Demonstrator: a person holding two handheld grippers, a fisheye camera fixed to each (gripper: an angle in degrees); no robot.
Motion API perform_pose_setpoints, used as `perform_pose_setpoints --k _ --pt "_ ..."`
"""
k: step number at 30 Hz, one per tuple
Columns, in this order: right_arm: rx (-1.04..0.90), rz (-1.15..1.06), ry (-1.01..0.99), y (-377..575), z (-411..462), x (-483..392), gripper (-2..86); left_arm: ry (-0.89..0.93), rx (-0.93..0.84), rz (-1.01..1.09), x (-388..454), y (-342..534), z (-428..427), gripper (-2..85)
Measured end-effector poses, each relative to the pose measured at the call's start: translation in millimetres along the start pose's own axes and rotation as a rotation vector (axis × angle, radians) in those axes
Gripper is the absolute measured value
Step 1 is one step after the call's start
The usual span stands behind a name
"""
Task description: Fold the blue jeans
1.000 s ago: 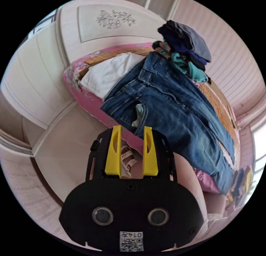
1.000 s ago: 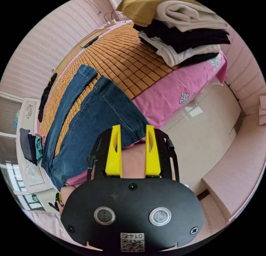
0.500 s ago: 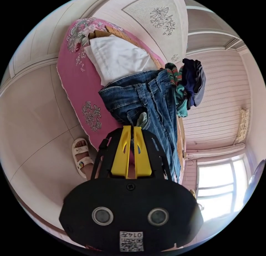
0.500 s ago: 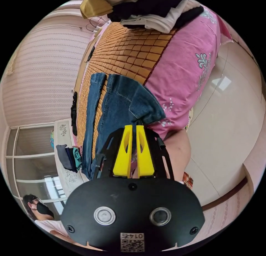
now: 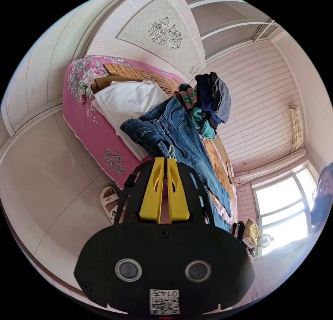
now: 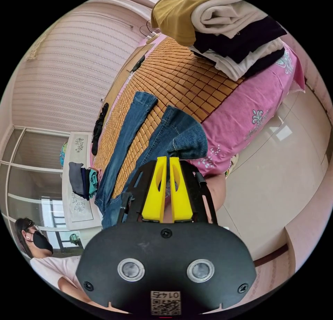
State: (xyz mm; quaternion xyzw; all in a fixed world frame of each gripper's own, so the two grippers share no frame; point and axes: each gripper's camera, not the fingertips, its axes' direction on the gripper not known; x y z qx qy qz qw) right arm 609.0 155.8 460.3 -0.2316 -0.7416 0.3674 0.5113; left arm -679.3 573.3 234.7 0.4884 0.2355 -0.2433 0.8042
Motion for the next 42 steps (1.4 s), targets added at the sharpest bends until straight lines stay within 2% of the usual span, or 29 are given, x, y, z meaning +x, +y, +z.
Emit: perform_pose_setpoints --k 10,14,17,21,24,27,29,32,37,39,42 --pt "0.003 -0.202 0.068 -23.9 -9.8 -47.0 0.6 -0.047 0.016 0.119 54.2 6.5 -21.4 -1.0" --pt "0.027 -0.266 0.119 -44.7 2.6 -74.2 0.7 -0.043 0.050 0.249 96.7 -16.6 -1.5 -1.0" --pt "0.043 -0.301 0.080 -69.6 11.2 -91.4 0.9 -0.071 0.071 0.368 130.5 -37.6 24.5 -0.9" --pt "0.064 -0.356 0.033 -108.0 29.3 -121.3 1.6 -0.067 0.129 0.404 165.8 -77.0 78.0 -0.4" --pt "0.119 -0.297 -0.089 -140.5 57.8 -135.7 3.4 -0.137 0.178 0.336 177.4 -100.6 138.9 1.7" --pt "0.113 -0.191 -0.170 -161.8 96.5 -129.3 14.8 -0.285 0.098 0.284 181.1 -107.5 197.1 5.6" --pt "0.066 -0.125 -0.195 -164.5 115.6 -111.2 20.1 -0.298 0.103 0.277 184.8 -102.1 210.8 6.6" --pt "0.095 -0.114 -0.163 -152.5 116.4 -81.4 18.8 -0.276 0.116 0.339 191.7 -89.6 213.3 7.2" --pt "0.084 -0.076 -0.014 -126.4 119.7 -37.1 17.3 -0.302 0.048 0.300 177.2 -57.5 215.2 8.5" --pt "0.071 -0.042 -0.079 -121.3 126.7 -23.4 16.6 -0.437 0.025 0.290 167.2 -35.7 224.9 9.4" --pt "0.134 0.112 -0.250 -112.6 139.3 -3.1 14.5 -0.477 -0.056 0.221 146.7 -18.0 245.5 12.6"
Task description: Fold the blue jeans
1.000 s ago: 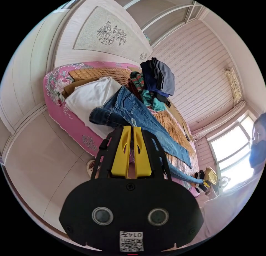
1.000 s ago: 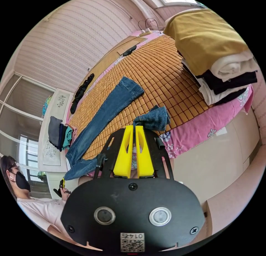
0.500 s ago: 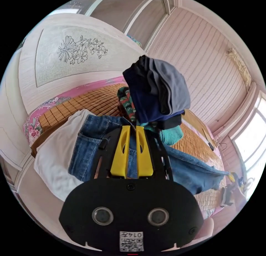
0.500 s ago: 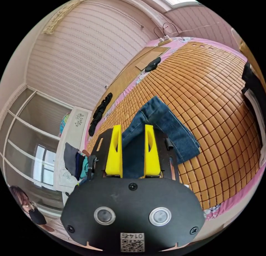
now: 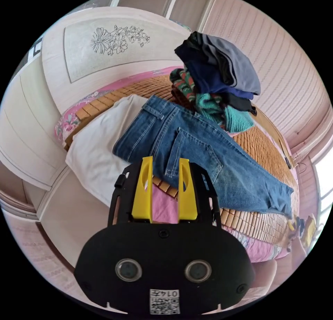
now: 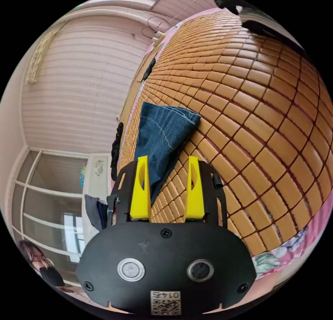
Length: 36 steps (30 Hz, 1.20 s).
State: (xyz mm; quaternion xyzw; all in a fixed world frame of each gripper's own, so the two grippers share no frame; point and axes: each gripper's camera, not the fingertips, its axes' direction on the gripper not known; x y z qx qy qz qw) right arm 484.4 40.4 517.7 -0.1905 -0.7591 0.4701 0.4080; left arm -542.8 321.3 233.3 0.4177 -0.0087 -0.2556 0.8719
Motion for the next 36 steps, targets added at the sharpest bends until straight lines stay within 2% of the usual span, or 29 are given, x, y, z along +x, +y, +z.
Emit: perform_pose_setpoints --k 2,4,10,13,17,21,24,26,28,33,36 --pt "0.107 0.094 -0.066 7.0 3.1 12.8 12.6 0.037 -0.029 -0.084 -6.1 7.8 15.7 14.2" --pt "0.104 0.116 -0.124 7.0 12.5 17.4 11.5 0.031 -0.061 -0.073 -2.7 9.2 32.3 15.2" --pt "0.042 0.123 -0.087 2.9 40.0 13.7 4.6 -0.116 -0.139 0.145 33.3 -10.3 73.8 14.7" --pt "0.029 0.084 -0.122 6.5 40.1 7.9 1.9 -0.152 -0.186 0.215 44.9 -14.3 95.2 13.8" --pt "-0.002 -0.092 -0.030 18.0 16.2 -16.7 1.0 -0.186 -0.263 0.321 55.0 -19.9 119.8 13.3" --pt "-0.032 -0.113 -0.064 41.5 -25.2 -7.5 0.8 -0.152 -0.342 0.399 60.4 -16.9 137.5 13.0" --pt "-0.041 -0.139 0.084 71.8 -60.0 4.0 0.9 -0.080 -0.368 0.460 64.7 -3.7 148.8 13.2" --pt "-0.091 -0.125 0.294 91.5 -66.3 20.1 1.3 -0.043 -0.364 0.480 67.3 5.4 152.8 13.4" --pt "-0.104 -0.106 0.406 101.8 -67.5 27.6 1.6 -0.021 -0.364 0.496 69.3 14.1 152.5 13.3" --pt "0.054 -0.066 0.365 128.0 -78.6 24.8 1.5 -0.070 -0.182 0.584 72.5 35.2 104.9 11.5" --pt "0.131 -0.009 0.521 144.1 -66.3 10.9 1.0 -0.011 -0.108 0.699 90.3 58.8 78.3 10.4"
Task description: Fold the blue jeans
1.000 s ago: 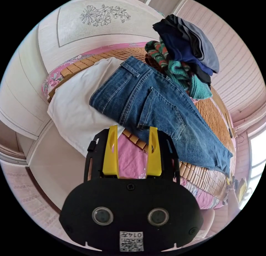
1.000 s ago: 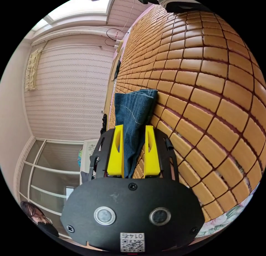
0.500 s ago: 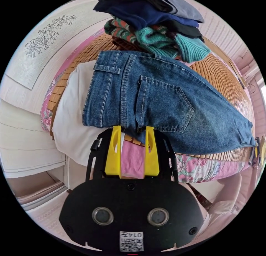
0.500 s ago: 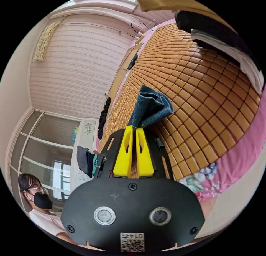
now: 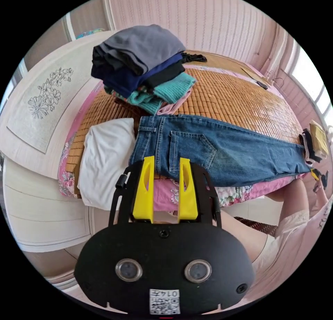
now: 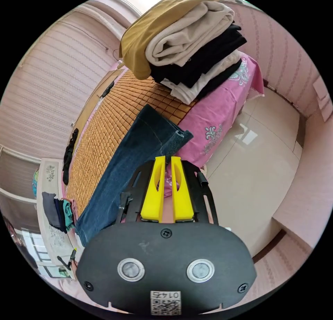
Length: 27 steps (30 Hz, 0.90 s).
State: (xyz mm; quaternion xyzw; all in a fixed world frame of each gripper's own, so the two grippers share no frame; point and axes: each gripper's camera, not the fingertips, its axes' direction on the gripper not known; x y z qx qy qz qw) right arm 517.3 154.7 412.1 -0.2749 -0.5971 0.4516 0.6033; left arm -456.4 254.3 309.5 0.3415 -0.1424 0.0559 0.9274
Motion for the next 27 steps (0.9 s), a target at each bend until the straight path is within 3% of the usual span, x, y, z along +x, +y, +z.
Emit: perform_pose_setpoints --k 4,8,10,12,14,15,20,22,24,27 --pt "0.092 0.097 -0.071 19.9 6.0 -1.5 0.3 0.089 0.024 0.157 60.1 7.8 4.6 7.3" --pt "0.271 -0.052 0.207 53.8 0.0 -60.6 -0.1 0.365 0.074 0.364 152.9 22.6 47.8 1.2" --pt "0.365 -0.098 0.171 74.4 -4.7 -85.9 -0.2 0.406 0.083 0.429 194.9 25.4 69.5 -0.3" --pt "0.278 -0.319 -0.016 87.5 13.2 -123.5 -0.2 0.495 0.093 0.488 246.7 26.7 95.8 -0.8" --pt "-0.138 -0.530 -0.075 97.4 79.7 -179.0 -0.3 0.538 0.077 0.520 282.6 28.0 112.8 -0.9" --pt "-0.204 -0.583 -0.070 103.0 94.3 -191.8 -0.3 0.535 0.050 0.536 303.0 28.8 121.0 -0.9" --pt "-0.482 -0.919 0.275 153.3 193.1 -256.2 -0.3 0.473 0.010 0.578 341.3 54.8 160.0 -1.0" --pt "-0.449 -0.987 0.314 162.8 200.7 -263.0 -0.3 0.376 -0.058 0.616 349.5 73.0 187.0 -1.0" --pt "-0.463 -1.017 0.336 165.2 205.6 -269.4 -0.3 0.366 0.066 0.576 345.2 96.7 193.6 -1.0" --pt "-0.602 -1.066 0.430 163.6 215.1 -287.3 -0.3 0.359 0.027 0.583 347.4 103.1 193.7 -1.0"
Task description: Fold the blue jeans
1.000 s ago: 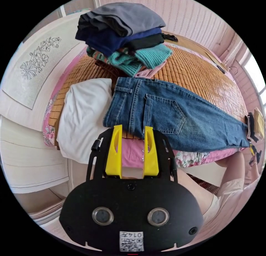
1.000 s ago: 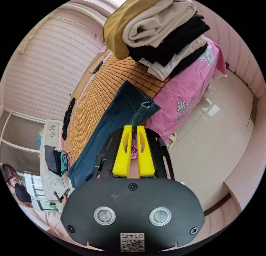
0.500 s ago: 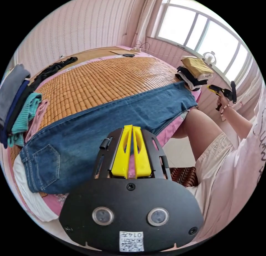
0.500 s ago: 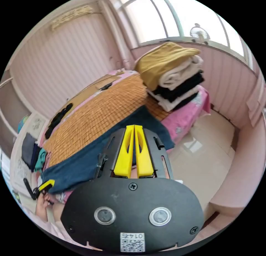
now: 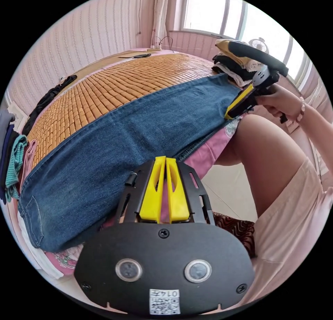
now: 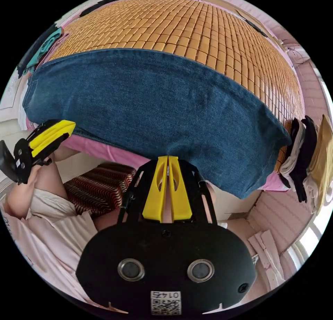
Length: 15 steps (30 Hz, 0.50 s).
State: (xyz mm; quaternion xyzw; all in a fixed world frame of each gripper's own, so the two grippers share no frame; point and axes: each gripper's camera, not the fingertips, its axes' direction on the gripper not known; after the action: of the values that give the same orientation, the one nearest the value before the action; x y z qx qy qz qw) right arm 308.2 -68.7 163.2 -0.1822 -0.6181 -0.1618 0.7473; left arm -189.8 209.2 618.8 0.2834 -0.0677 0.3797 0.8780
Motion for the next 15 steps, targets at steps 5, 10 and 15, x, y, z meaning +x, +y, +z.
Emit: perform_pose_setpoints --k 5,10,15 --pt "0.214 -0.229 -0.171 -54.9 -48.3 -49.8 -0.3 -0.119 0.113 -0.078 -7.7 14.4 -10.0 -1.0" --pt "0.281 -0.319 -0.031 -136.2 -43.3 -100.7 -0.4 -0.087 0.078 -0.075 -9.8 39.5 26.8 -1.0" --pt "0.179 -0.357 -0.007 -169.4 -27.8 -91.7 -0.7 -0.075 0.053 -0.064 -13.0 43.0 39.2 -1.0"
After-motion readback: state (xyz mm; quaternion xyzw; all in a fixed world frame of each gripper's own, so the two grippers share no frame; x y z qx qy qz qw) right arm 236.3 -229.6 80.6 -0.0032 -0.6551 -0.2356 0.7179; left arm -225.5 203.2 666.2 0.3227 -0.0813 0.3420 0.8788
